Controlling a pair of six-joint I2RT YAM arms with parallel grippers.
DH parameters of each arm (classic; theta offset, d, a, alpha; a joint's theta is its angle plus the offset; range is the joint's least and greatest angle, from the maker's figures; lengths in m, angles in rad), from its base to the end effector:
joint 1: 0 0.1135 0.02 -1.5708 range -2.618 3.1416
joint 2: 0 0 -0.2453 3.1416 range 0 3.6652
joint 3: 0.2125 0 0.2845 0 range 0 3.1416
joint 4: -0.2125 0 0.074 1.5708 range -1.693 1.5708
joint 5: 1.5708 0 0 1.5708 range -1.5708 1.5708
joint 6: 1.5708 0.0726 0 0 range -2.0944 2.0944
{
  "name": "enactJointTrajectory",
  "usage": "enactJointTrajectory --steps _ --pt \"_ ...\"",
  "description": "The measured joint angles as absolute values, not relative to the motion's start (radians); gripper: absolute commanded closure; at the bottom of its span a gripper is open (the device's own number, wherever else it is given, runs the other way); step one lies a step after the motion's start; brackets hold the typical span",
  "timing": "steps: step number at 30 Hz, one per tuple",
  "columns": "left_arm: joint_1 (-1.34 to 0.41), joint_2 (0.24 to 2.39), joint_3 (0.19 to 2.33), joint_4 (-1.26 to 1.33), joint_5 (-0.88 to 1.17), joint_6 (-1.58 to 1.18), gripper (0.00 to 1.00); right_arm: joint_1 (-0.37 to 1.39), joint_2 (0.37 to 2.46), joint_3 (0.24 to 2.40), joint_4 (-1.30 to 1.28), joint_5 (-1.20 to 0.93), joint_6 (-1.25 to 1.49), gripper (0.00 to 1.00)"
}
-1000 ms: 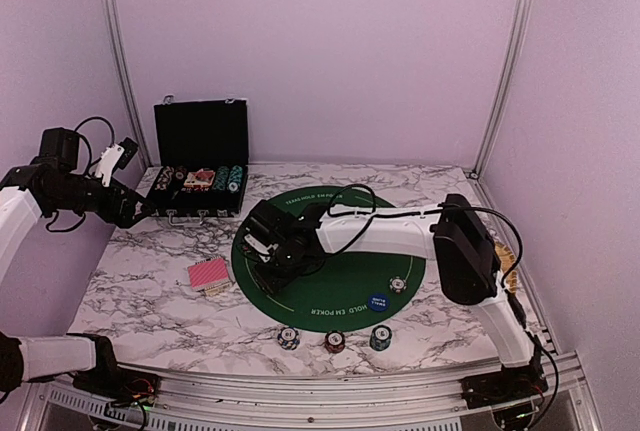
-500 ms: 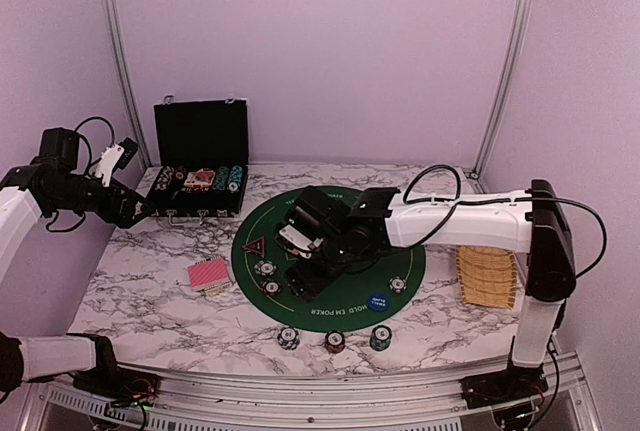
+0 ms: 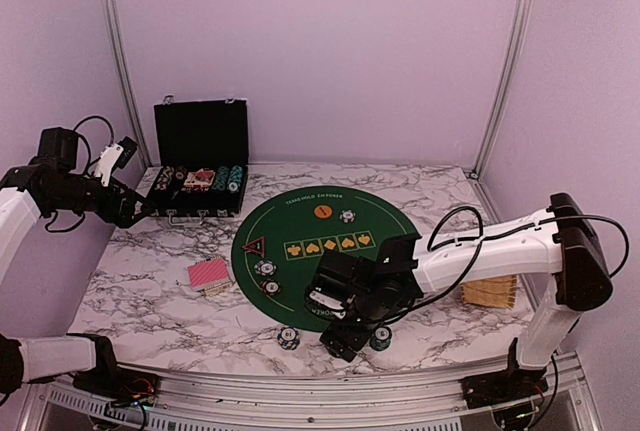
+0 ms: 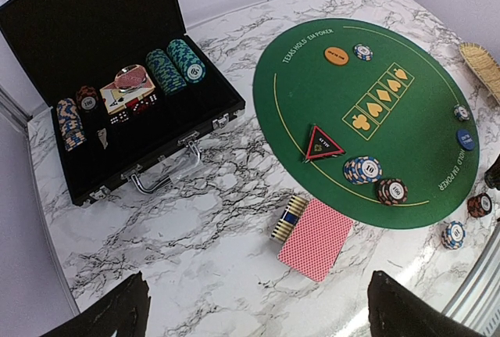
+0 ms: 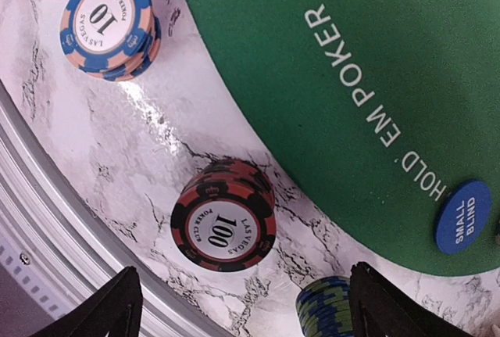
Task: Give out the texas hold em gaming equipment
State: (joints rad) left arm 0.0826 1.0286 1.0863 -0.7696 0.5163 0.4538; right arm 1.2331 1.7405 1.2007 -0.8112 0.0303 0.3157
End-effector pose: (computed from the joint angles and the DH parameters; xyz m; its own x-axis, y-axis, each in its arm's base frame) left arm 0.2735 -0.0133 0.3100 -0.4533 0.3450 -0.8219 0.5557 0.8303 0.0421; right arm 0.1223 0.3416 0.1208 -0.5995 -0.7705 -0.2164 -0.7940 0.6066 0.0396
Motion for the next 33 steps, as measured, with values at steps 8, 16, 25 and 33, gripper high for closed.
enactJointTrajectory --steps 8,16,25,33 --pt "0.083 1.029 1.087 -0.770 0.516 0.454 0.01 1.236 1.763 1.210 -0.777 0.017 0.324 0.17" --pt "0.083 1.029 1.087 -0.770 0.516 0.454 0.01 1.239 1.810 1.241 -0.757 0.012 0.321 0.26" --pt "0.083 1.029 1.087 -0.771 0.516 0.454 0.01 1.239 1.837 1.249 -0.755 0.013 0.318 0.35" --pt "0.083 1.029 1.087 -0.771 0.516 0.456 0.01 1.239 1.842 1.249 -0.749 0.013 0.313 0.45"
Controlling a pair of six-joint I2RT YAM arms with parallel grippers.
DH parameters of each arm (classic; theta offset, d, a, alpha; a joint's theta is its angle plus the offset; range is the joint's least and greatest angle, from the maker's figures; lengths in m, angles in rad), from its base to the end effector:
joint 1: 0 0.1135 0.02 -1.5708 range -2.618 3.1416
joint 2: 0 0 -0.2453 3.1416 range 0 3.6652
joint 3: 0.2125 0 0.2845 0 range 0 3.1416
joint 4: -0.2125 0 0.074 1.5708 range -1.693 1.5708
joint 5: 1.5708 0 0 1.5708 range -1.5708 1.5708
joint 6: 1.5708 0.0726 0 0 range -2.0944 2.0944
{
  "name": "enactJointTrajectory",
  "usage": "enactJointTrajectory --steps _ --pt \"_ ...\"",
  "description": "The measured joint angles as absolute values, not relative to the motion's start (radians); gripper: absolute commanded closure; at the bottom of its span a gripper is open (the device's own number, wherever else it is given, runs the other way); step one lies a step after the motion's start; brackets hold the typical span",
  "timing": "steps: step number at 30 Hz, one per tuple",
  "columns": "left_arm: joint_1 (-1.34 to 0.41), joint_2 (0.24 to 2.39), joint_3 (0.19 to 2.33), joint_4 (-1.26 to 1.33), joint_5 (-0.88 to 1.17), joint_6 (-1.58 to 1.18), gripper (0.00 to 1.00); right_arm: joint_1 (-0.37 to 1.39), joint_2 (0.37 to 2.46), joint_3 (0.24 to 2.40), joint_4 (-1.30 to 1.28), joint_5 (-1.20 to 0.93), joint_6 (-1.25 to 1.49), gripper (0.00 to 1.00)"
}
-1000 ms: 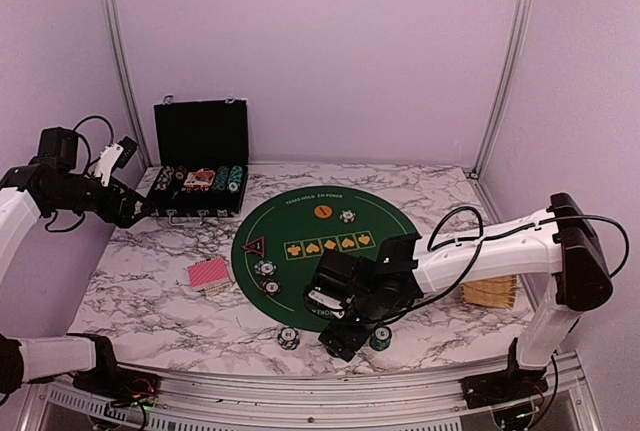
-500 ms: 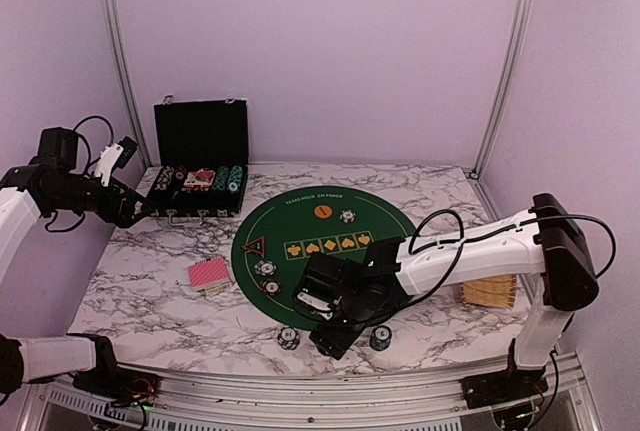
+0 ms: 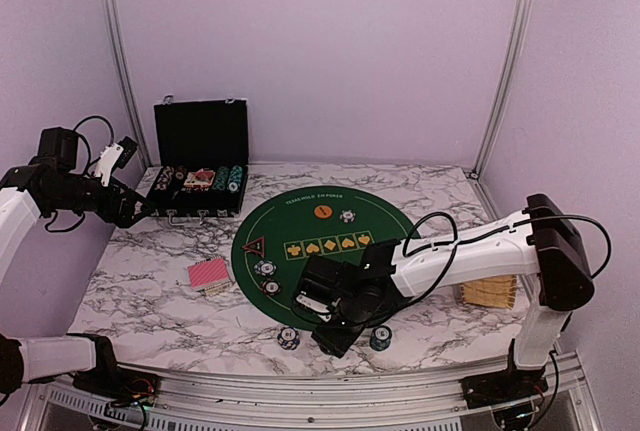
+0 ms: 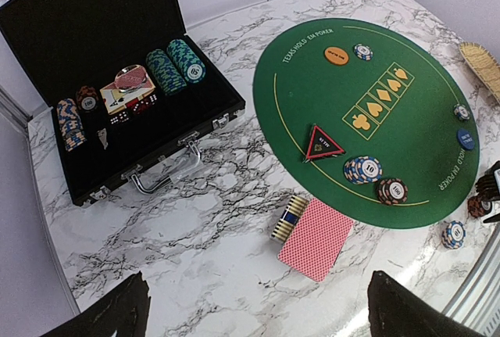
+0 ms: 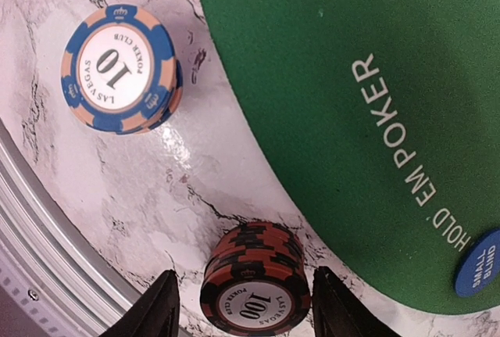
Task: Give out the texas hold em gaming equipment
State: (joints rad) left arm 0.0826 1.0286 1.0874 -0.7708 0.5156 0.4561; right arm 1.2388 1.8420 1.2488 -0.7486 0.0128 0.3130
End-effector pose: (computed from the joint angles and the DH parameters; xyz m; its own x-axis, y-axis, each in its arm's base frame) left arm 0.2734 -0.0133 0.3102 -0.4523 0.3471 -0.8216 0.5563 0.8298 0.0442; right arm 0.1258 0.3619 0.1014 -0.5928 -0.7748 -0.2198 -0.8007 0.5962 0.0580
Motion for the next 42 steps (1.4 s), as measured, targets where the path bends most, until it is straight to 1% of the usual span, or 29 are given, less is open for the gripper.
enactJointTrajectory --steps 8,11,14,19,26,32,37,42 --pt "0.083 1.029 1.088 -0.771 0.515 0.457 0.01 1.239 1.842 1.249 -0.745 0.017 0.310 0.63" --pt "0.083 1.029 1.088 -0.771 0.516 0.457 0.01 1.239 1.842 1.249 -0.743 0.019 0.310 0.69" --pt "0.083 1.029 1.089 -0.772 0.515 0.457 0.01 1.239 1.842 1.251 -0.744 0.022 0.310 0.76" --pt "0.083 1.028 1.098 -0.773 0.515 0.458 0.01 1.236 1.842 1.265 -0.753 0.035 0.310 0.85" --pt "0.083 1.028 1.098 -0.776 0.515 0.458 0.01 1.225 1.833 1.287 -0.781 0.045 0.309 0.88" --pt "0.083 1.028 1.098 -0.776 0.515 0.458 0.01 1.176 1.785 1.330 -0.804 0.053 0.298 0.89" --pt "0.083 1.028 1.098 -0.776 0.515 0.458 0.01 1.103 1.759 1.381 -0.814 0.065 0.279 0.89" --pt "0.083 1.028 1.098 -0.776 0.516 0.457 0.01 0.962 1.761 1.444 -0.807 0.084 0.249 0.89"
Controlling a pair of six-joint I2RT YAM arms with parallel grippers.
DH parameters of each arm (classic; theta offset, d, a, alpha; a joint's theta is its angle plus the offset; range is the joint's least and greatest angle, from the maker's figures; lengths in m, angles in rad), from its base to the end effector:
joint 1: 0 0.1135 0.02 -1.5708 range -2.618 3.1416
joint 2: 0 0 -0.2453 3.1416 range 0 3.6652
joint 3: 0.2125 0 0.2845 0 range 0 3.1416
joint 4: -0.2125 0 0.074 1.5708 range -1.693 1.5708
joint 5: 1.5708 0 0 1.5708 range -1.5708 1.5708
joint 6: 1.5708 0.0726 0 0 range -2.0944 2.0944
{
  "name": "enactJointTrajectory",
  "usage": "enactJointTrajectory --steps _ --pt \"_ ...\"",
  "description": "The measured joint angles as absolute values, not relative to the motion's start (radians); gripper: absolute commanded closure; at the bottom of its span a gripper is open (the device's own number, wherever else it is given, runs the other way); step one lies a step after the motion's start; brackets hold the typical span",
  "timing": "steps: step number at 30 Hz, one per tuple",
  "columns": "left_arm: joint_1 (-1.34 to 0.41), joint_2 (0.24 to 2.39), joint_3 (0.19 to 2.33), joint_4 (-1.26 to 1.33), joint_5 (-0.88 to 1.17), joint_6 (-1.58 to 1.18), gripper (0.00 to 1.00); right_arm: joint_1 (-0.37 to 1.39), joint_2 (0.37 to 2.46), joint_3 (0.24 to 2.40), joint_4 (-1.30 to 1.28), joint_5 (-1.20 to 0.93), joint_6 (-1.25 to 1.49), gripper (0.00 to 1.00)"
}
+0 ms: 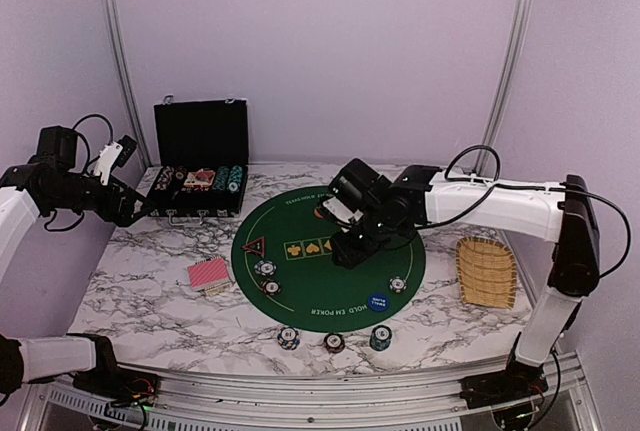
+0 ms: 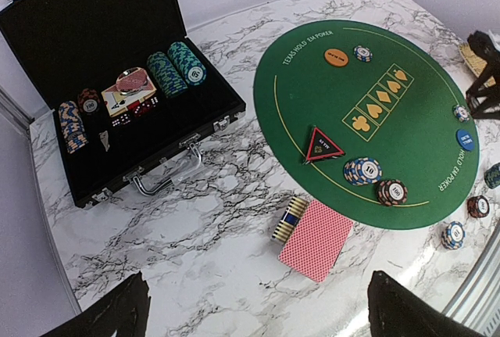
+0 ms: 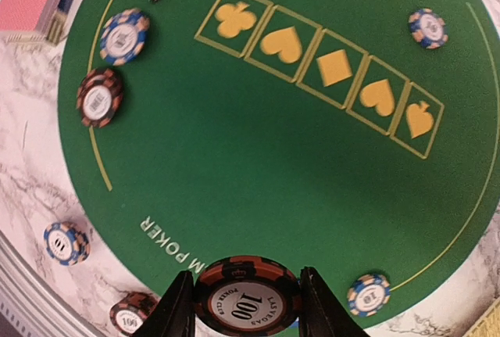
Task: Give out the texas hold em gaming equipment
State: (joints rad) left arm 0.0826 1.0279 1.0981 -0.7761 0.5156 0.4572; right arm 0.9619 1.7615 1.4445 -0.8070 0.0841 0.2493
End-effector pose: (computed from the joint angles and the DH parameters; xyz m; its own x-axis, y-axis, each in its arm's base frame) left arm 0.2729 -0.0133 0.3139 -0.4467 0.3484 -0.8241 0.5565 0.8294 0.0489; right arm 0.2410 0.3350 0.1927 -0.6964 -0.5689 -0.4374 -0.6447 0.7637 0.0332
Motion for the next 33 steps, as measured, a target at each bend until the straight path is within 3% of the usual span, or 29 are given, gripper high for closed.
enactJointTrajectory --steps 12,33 --pt "0.083 1.028 1.098 -0.776 0.515 0.457 0.01 0.630 2.051 1.783 -0.733 0.116 0.186 0.87" --pt "0.083 1.028 1.098 -0.782 0.515 0.457 0.01 0.492 2.349 1.923 -0.729 0.086 0.171 0.87"
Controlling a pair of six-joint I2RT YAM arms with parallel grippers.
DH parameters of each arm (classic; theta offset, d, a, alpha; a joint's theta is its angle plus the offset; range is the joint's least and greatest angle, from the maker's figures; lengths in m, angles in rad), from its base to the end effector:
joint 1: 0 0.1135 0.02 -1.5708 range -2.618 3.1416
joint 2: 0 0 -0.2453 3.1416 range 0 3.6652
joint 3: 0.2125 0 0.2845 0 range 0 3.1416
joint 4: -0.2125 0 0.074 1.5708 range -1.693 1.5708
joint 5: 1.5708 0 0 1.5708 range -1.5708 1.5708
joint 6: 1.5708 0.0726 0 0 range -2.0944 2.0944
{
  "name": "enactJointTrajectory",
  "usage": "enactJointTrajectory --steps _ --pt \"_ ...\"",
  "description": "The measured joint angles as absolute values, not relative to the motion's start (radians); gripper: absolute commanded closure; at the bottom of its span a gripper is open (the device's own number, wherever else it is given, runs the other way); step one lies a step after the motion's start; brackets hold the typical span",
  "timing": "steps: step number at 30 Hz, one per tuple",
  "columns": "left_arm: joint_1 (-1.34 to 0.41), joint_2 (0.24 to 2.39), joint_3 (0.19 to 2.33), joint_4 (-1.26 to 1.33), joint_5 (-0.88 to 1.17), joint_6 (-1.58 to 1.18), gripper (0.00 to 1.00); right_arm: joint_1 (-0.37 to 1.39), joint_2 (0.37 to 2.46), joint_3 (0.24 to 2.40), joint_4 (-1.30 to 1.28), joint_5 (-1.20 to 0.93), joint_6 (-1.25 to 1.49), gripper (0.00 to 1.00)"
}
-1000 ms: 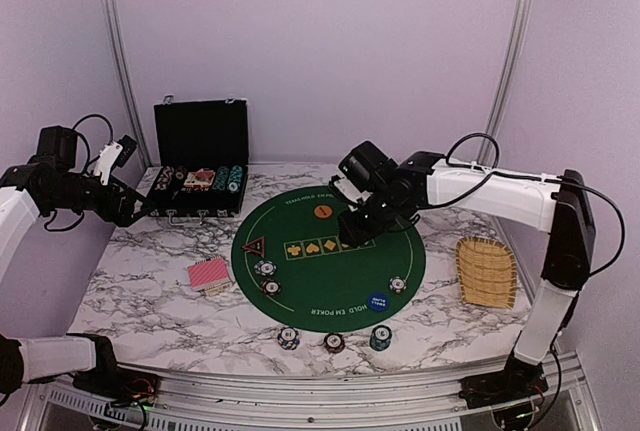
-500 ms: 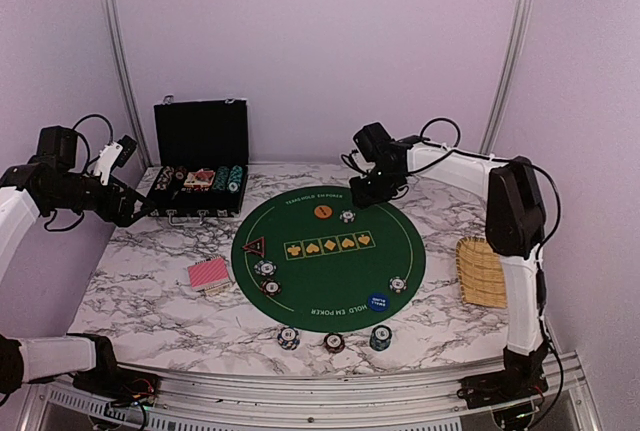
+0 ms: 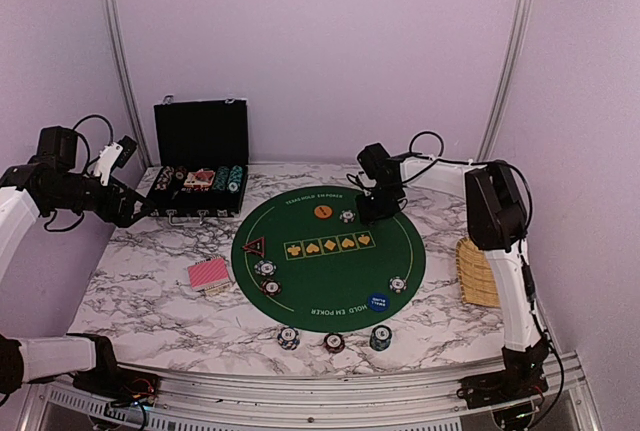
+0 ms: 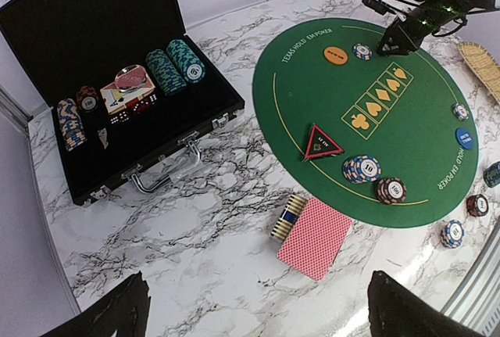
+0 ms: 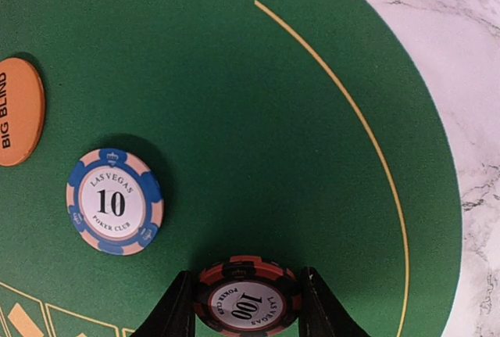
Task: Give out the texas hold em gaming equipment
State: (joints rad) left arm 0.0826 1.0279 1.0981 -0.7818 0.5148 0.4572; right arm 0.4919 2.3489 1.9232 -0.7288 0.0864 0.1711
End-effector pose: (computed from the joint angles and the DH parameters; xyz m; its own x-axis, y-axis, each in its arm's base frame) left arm 0.2724 -0.0133 0.3133 -0.4516 0.3482 -0.8215 0.5563 0.8297 0.0458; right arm 0.4696 0.2445 0.0942 -0.8693 -0.2733 -0.4119 -0.2961 0.9551 -0.0089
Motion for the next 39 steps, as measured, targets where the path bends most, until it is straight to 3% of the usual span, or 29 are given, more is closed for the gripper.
enactJointTrajectory --steps 8,14,17,21,33,39 --pt "0.083 1.028 1.098 -0.784 0.515 0.458 0.01 0.477 2.373 1.971 -0.723 0.078 0.172 0.86" --pt "0.083 1.028 1.098 -0.784 0.515 0.458 0.01 0.471 2.385 1.982 -0.718 0.065 0.175 0.56" --pt "0.083 1.028 1.098 -0.784 0.515 0.458 0.01 0.470 2.392 1.982 -0.719 0.065 0.178 0.47" --pt "0.083 1.028 1.098 -0.784 0.515 0.458 0.01 0.470 2.393 1.985 -0.719 0.065 0.179 0.42" --pt "0.083 1.028 1.098 -0.784 0.515 0.458 0.01 0.480 2.352 1.995 -0.724 0.080 0.179 0.41" --pt "0.083 1.028 1.098 -0.784 0.516 0.458 0.01 0.556 2.138 1.817 -0.699 0.119 0.173 0.27"
